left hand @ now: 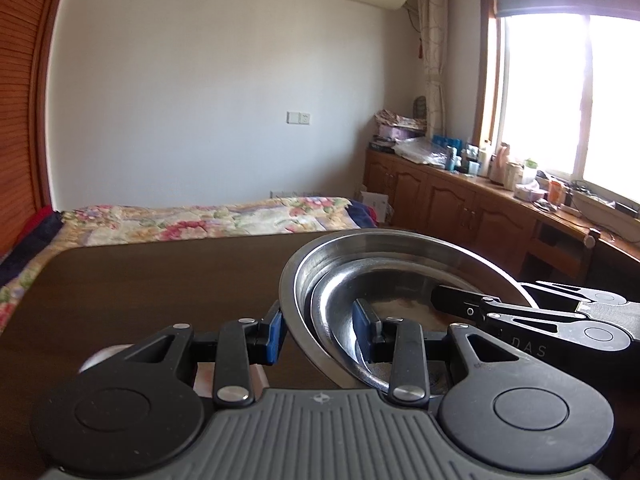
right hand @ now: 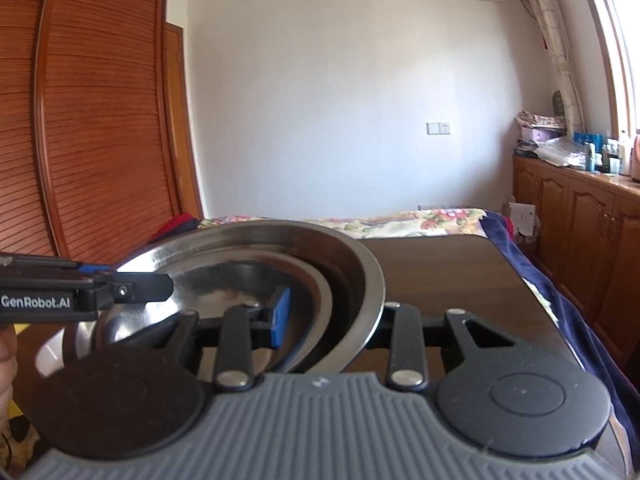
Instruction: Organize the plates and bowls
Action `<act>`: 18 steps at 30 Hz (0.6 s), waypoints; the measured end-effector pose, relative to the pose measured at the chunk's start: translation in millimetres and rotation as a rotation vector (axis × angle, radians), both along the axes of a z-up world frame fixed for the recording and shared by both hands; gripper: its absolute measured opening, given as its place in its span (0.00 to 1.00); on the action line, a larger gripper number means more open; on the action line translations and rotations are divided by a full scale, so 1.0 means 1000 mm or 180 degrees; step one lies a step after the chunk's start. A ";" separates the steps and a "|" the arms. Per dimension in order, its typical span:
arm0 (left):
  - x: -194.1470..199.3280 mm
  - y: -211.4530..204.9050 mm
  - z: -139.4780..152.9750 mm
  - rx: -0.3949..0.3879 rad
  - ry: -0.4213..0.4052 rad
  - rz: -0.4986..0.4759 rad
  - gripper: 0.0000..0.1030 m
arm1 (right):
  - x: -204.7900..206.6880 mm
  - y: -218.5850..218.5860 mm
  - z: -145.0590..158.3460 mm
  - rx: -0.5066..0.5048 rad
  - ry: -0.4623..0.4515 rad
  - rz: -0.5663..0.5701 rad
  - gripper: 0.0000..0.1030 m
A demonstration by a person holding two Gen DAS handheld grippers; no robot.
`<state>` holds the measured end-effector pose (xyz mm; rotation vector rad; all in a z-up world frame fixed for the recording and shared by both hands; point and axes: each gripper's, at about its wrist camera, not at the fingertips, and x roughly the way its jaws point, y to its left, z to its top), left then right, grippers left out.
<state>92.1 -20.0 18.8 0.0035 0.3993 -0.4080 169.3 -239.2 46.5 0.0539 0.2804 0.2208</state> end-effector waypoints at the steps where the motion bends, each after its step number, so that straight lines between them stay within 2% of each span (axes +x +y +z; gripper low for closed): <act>1: -0.001 0.004 0.002 -0.0005 -0.0009 0.0027 0.36 | 0.001 0.003 0.002 -0.0003 -0.0009 0.0025 0.35; 8: -0.007 0.037 0.008 0.0002 -0.0035 0.0222 0.36 | 0.003 0.027 0.006 -0.0020 -0.0034 0.0221 0.35; 18: -0.021 0.090 0.003 0.0002 0.0034 0.0519 0.36 | -0.003 0.068 0.001 -0.0044 0.0014 0.0533 0.35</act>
